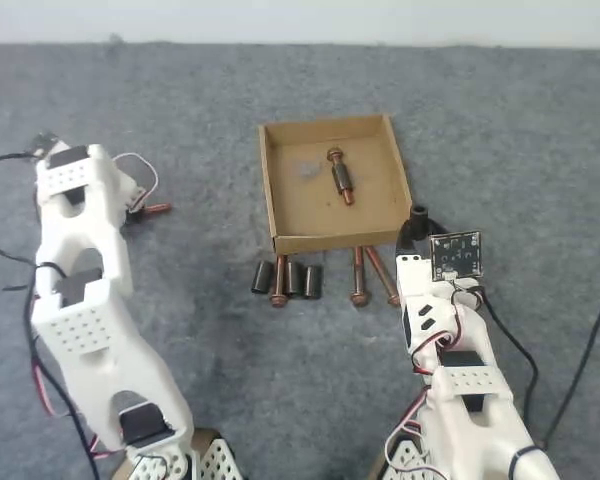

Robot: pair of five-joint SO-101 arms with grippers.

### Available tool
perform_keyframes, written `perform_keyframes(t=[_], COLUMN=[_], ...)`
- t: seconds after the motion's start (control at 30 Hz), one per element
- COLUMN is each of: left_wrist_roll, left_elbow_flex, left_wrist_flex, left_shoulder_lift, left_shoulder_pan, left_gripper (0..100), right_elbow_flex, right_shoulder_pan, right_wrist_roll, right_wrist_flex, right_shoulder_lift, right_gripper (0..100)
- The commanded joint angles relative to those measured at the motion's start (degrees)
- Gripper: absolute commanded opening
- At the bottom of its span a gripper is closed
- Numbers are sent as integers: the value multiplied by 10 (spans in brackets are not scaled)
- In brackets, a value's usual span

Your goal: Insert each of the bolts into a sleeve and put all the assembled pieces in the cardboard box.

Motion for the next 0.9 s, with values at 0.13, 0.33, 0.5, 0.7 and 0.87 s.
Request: perform_keyframes(t=[0.13,0.33,0.5,0.7,0.87], left_wrist_roll=[60,106,137,156,146], left_elbow_flex=[-4,-7,-16,-60,-74], left_wrist_flex=[3,-26,-56,-56,-50], left_shoulder_lift=[-78,-36,-2,61,69], left_shoulder_pan=[24,15,0,-16,-13], left_gripper=[258,258,258,231,2], right_elbow_flex=[6,6,6,6,6], right_shoulder_pan=[-6,-6,-6,-6,-6], right_wrist_roll=[-4,-4,-4,-4,-4], right_wrist_flex=[2,2,2,2,2], right_shoulder_lift=[-22,-22,-22,-22,-22], right_gripper=[6,6,6,6,6])
